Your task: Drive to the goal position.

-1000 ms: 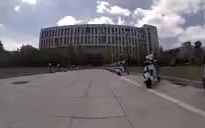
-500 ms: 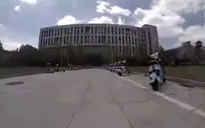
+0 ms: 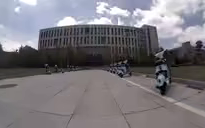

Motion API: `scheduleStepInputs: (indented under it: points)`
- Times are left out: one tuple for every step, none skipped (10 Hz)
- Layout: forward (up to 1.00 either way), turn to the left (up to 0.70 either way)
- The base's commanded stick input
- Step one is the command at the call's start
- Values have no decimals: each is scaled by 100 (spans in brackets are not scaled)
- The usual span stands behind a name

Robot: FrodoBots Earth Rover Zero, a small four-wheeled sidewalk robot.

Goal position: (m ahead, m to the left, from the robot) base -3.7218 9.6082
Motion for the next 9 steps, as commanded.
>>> scheduleStepInputs:
  points:
    - [70,0]
    - [70,0]
    - [70,0]
    - [70,0]
    - [70,0]
    - [70,0]
    - [70,0]
    - [70,0]
    - [70,0]
